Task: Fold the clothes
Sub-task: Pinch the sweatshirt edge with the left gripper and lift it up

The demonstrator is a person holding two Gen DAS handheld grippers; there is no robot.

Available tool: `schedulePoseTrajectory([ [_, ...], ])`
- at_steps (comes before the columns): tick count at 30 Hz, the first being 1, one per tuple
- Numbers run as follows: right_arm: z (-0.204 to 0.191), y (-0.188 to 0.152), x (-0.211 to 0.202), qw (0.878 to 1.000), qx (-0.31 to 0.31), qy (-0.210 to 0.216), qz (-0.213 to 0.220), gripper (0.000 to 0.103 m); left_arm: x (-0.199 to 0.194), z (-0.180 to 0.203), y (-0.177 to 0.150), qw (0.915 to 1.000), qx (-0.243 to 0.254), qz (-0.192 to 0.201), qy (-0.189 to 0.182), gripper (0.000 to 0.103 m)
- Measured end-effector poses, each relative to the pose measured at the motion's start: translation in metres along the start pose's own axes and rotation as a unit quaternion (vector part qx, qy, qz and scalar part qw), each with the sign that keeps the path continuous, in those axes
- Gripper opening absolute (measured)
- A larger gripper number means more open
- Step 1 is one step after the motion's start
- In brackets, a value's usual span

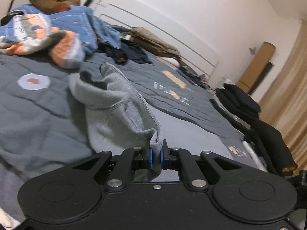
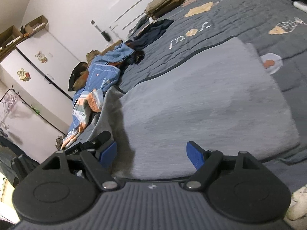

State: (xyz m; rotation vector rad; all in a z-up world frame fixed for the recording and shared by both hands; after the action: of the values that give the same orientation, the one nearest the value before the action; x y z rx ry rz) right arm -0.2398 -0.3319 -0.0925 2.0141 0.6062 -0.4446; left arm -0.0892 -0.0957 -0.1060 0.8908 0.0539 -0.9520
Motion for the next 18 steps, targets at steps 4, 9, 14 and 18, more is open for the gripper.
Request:
schedulePoseTrajectory([
  [4, 0.016, -0.002, -0.012, 1.0, 0.013, -0.007, 0.008, 0.079, 0.012, 0.023, -0.016, 0.999, 0.031, -0.022, -0.024, 0.007],
  [9, 0.038, -0.005, -0.028, 0.999, 0.035, -0.014, 0.021, 0.079, 0.027, 0.051, -0.037, 0.9949, 0.069, -0.051, -0.054, 0.007],
  [14, 0.056, -0.008, -0.04, 0.998, 0.052, -0.022, 0.03, 0.08, 0.047, 0.08, -0.076, 0.982, 0.15, -0.101, -0.054, 0.007],
  [18, 0.069, -0.01, -0.042, 0.997, 0.065, -0.033, 0.026, 0.08, 0.062, 0.083, -0.1, 0.9708, 0.208, -0.118, -0.01, 0.008],
])
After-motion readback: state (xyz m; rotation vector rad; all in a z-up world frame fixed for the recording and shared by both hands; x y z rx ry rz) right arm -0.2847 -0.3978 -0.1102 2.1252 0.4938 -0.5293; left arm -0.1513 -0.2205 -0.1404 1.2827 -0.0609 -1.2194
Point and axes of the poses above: each gripper's, at about its wrist camera, not at the fingertips, and x roughly the way its jaws point, z to its right, y to its top, the point moved 2 cm from there along x, roughly the way its jaws point, and after that the axes turned 13 degrees about -x, right-handed, at the moved point
